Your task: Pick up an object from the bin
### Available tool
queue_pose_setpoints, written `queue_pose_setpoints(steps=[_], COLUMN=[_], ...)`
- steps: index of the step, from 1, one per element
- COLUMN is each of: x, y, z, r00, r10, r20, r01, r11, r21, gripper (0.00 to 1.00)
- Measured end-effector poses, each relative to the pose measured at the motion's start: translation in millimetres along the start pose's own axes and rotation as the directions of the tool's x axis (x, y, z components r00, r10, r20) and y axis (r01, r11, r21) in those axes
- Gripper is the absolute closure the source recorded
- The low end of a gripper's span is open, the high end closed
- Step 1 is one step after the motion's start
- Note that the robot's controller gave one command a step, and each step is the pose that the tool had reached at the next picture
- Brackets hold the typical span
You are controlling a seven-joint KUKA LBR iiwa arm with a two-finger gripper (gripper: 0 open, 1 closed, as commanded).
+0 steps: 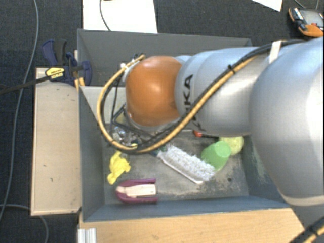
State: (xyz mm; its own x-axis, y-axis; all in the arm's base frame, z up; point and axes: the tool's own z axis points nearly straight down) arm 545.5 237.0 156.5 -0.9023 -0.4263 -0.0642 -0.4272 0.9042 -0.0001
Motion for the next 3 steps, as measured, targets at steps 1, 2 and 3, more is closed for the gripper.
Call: queue_pose_setpoints(steps=[1,2,3], x=[14.1,2.7,7.3], y=[4.2,2.2,-5.9], z=[56.1,56.9,-57.8], r00=[0.967,0.984,0.986], r10=[-0.256,0.178,-0.169], r20=[0.001,-0.002,-0.001], r01=[0.256,-0.178,0.169], r11=[0.967,0.984,0.986], r21=[-0.001,0.000,-0.001], gripper=[1.00,1.00,1.00])
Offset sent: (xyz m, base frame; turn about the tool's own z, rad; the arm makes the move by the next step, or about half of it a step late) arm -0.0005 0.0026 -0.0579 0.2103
